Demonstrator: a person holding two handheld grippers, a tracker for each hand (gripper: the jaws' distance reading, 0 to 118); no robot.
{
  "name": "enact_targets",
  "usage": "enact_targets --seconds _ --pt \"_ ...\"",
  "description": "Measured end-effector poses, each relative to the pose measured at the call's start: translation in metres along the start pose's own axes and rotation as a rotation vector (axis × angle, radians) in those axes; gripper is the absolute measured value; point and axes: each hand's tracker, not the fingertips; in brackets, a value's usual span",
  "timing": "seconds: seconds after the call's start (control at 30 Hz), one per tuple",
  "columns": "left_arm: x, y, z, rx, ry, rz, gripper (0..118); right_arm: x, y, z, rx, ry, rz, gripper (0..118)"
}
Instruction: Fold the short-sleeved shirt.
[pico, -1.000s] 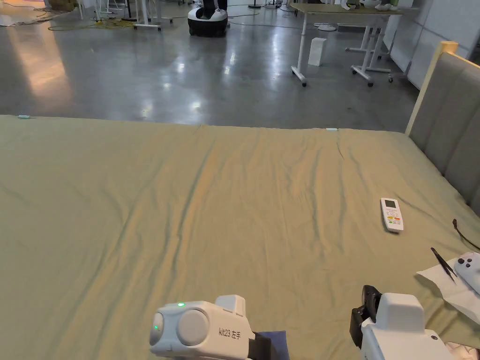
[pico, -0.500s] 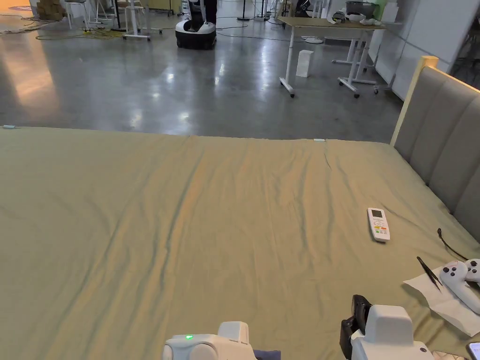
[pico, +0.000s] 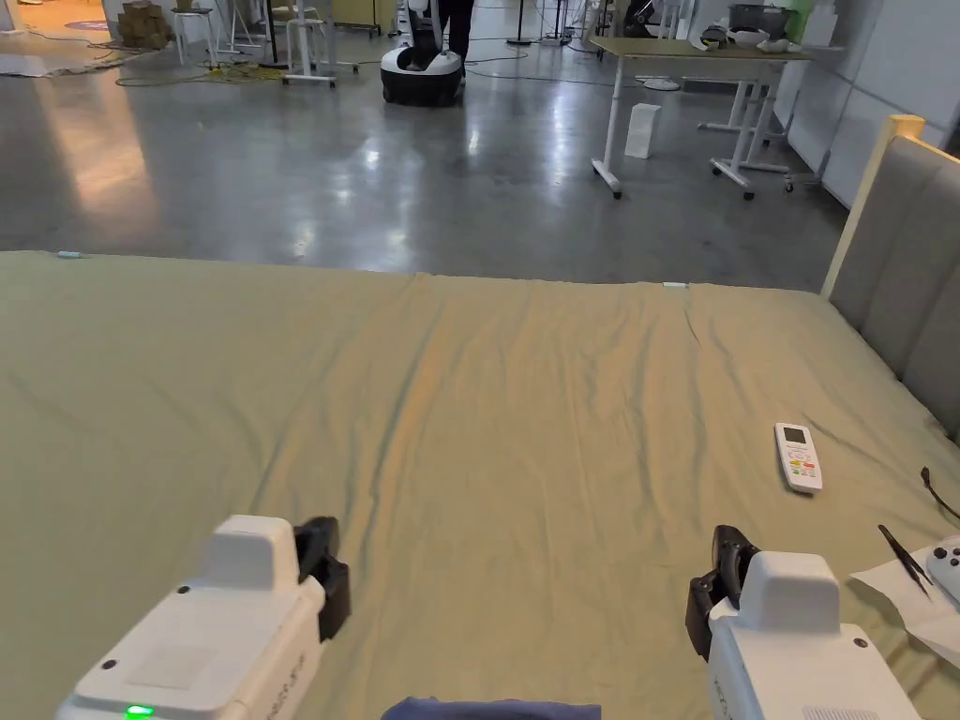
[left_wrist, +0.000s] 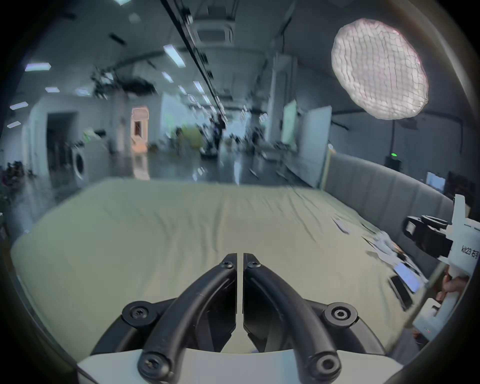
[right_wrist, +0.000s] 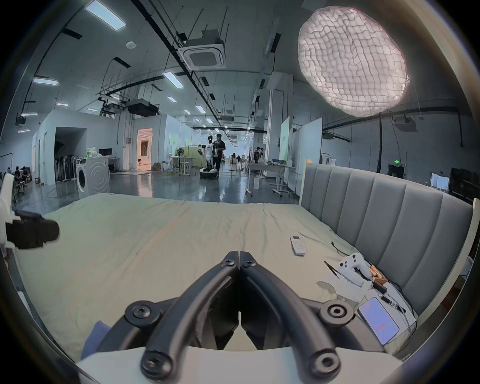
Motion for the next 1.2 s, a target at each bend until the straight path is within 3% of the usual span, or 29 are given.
enact_targets --seconds 0.17,0.57,0.63,0.9,1.07,1.2 --pt "-0.025 0.014 0.021 0.176 0.155 -0.059 4 -0.006 0.013 -0.003 0.057 -0.008 0.002 0" --pt "-0.046 0.011 0.016 0.192 0.18 -0.084 4 -0.002 0.022 0.0 0.059 0.0 0.006 0" --pt "-0.049 0.007 0.016 0.17 0.17 -0.073 4 -0.006 0.007 0.006 -0.017 0.044 -0.014 0" --pt "-0.056 -0.025 0.021 0.049 0.154 -0.025 4 -0.074 -0.089 0.024 -0.253 0.283 0.072 0" --pt "-0.058 -0.047 0.028 -0.055 0.115 0.019 4 -0.102 -0.129 0.007 -0.311 0.277 0.117 0" --pt "-0.06 -0.065 0.025 -0.189 0.018 0.105 4 -0.1 -0.147 -0.009 -0.367 0.244 0.118 0"
